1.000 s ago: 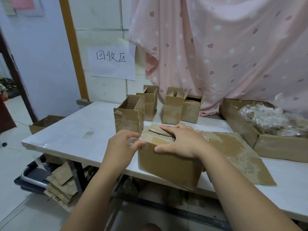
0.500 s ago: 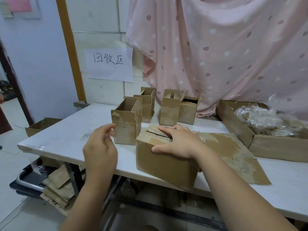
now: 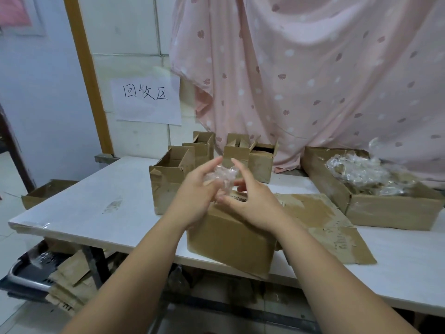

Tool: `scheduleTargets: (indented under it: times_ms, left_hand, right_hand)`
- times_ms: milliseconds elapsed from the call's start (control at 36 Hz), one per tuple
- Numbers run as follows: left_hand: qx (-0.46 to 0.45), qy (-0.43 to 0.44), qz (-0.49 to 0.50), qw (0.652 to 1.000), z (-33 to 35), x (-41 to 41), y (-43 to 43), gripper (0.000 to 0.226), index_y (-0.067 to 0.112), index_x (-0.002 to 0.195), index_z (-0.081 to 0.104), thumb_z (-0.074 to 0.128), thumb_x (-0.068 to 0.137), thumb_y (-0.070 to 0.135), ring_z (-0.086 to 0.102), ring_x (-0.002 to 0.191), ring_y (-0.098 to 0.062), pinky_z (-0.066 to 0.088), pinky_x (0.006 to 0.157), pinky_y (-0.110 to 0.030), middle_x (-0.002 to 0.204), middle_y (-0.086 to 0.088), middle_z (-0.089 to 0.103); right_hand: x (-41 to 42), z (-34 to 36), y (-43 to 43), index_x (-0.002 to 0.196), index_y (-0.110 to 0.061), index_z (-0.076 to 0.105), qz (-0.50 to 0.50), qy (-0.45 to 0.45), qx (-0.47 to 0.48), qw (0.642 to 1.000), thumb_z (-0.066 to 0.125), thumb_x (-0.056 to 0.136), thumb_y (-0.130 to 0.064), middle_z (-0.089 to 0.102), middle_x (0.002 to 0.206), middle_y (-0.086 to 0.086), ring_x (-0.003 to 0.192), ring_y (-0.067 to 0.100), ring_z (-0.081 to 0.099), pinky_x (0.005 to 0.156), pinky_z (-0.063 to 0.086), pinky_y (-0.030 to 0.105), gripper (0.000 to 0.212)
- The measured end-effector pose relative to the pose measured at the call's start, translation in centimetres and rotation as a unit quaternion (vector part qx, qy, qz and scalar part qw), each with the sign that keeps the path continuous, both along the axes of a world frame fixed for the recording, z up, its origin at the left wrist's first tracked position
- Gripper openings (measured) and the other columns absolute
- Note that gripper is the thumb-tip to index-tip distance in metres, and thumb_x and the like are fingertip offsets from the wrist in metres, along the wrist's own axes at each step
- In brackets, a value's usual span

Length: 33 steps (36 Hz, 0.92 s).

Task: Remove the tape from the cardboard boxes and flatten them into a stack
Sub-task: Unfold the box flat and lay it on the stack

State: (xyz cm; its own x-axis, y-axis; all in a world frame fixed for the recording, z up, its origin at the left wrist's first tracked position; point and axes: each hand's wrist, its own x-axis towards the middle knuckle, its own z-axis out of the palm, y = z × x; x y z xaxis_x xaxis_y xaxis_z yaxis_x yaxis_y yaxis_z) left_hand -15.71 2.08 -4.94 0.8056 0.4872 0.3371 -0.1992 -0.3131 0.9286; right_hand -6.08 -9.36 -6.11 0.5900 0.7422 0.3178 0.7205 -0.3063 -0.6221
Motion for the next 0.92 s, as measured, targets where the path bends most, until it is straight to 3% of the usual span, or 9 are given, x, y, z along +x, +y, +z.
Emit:
scheduleTargets:
  times_ms: [111,250,389,500,583,639,722,806,917]
  left_hand:
    - [-0.088,-0.037,0.04,0.995,0.3,2.0,-1.2,0.039,0.017,0.118,0.059,0.059,0.086,-0.006,0.069,0.076,-0.013,0.057,0.063,-0.024,0.101,-0.009,0.069]
    - [-0.129,-0.035,0.031,0.991,0.7,3.7,-2.0,0.018,0.009,0.101,0.067,0.062,0.087,-0.001,0.065,0.064,-0.007,0.051,0.055,-0.015,0.083,-0.003,0.072]
    - [0.052,-0.02,0.079,0.995,0.3,5.2,-2.2,0.02,0.036,0.1,0.068,0.067,0.086,0.022,0.047,0.112,-0.008,0.036,0.102,-0.02,0.118,-0.002,0.043]
    - [0.142,0.033,0.018,0.989,-0.3,5.5,-2.7,0.04,0.039,0.13,0.048,0.056,0.093,0.028,0.045,0.094,-0.004,0.034,0.094,-0.007,0.116,0.001,0.036]
    - [0.2,0.091,-0.027,0.975,-1.1,6.2,-2.5,0.08,0.036,0.15,0.003,0.057,0.091,0.035,0.052,0.102,-0.002,0.037,0.092,-0.018,0.12,0.007,0.046]
    - [0.195,0.126,-0.032,0.972,-1.3,6.5,-2.4,0.09,0.034,0.149,-0.009,0.059,0.09,0.038,0.054,0.108,-0.008,0.04,0.095,-0.025,0.118,0.011,0.055]
    - [0.263,0.193,-0.048,0.944,-1.4,6.5,-2.3,0.072,0.035,0.149,0.016,0.056,0.09,0.043,0.053,0.112,-0.008,0.039,0.099,-0.029,0.119,0.016,0.06]
    - [0.364,0.241,-0.041,0.899,-1.5,6.6,-2.4,0.046,0.039,0.132,0.048,0.053,0.088,0.053,0.046,0.123,-0.01,0.038,0.104,-0.034,0.128,0.015,0.057]
    - [0.41,0.249,-0.025,0.877,-1.2,6.6,-2.9,0.039,0.04,0.124,0.056,0.053,0.088,0.054,0.044,0.123,-0.011,0.037,0.104,-0.034,0.13,0.015,0.055]
  right_hand:
    - [0.5,-0.2,-0.2,0.136,-0.036,0.042,-0.034,0.044,0.101,0.993,0.07,0.082,-0.038,0.059,0.088,-0.015,0.07,-0.002,0.056,0.069,0.044,0.015,0.061]
    - [1.4,-0.6,-0.4,0.121,-0.028,0.057,-0.04,0.136,0.208,0.968,0.069,0.084,-0.027,0.056,0.075,-0.001,0.063,0.007,0.052,0.065,0.045,0.025,0.039]
    - [2.4,-0.7,-0.9,0.094,-0.034,0.061,-0.035,0.239,0.347,0.906,0.063,0.09,-0.02,0.058,0.064,-0.002,0.052,0.007,0.053,0.062,0.047,0.03,0.015]
    - [2.7,-0.8,-1.0,0.086,-0.035,0.06,-0.059,0.3,0.422,0.854,0.061,0.092,-0.016,0.057,0.061,-0.004,0.055,0.007,0.049,0.063,0.044,0.027,0.02]
    - [3.3,-0.6,-1.2,0.08,-0.03,0.061,-0.079,0.333,0.461,0.818,0.058,0.093,-0.012,0.054,0.063,-0.004,0.058,0.007,0.045,0.063,0.043,0.024,0.023]
    - [4.5,-0.8,-1.5,0.081,-0.021,0.063,-0.114,0.317,0.446,0.83,0.055,0.095,-0.013,0.053,0.062,-0.005,0.058,0.008,0.045,0.065,0.043,0.025,0.018]
    - [7.6,-1.1,-2.4,0.099,-0.012,0.063,-0.206,0.221,0.385,0.872,0.052,0.096,-0.015,0.053,0.065,-0.003,0.059,0.009,0.046,0.063,0.043,0.028,0.012]
    - [10.6,-0.7,-4.3,0.142,-0.03,0.035,-0.281,0.123,0.352,0.884,0.05,0.095,-0.013,0.055,0.09,-0.003,0.075,0.017,0.056,0.069,0.048,0.034,0.053]
    - [13.4,0.4,-7.7,0.133,-0.025,0.044,-0.36,-0.034,0.293,0.885,0.041,0.095,-0.002,0.04,0.117,0.002,0.083,0.017,0.049,0.073,0.039,0.025,0.045]
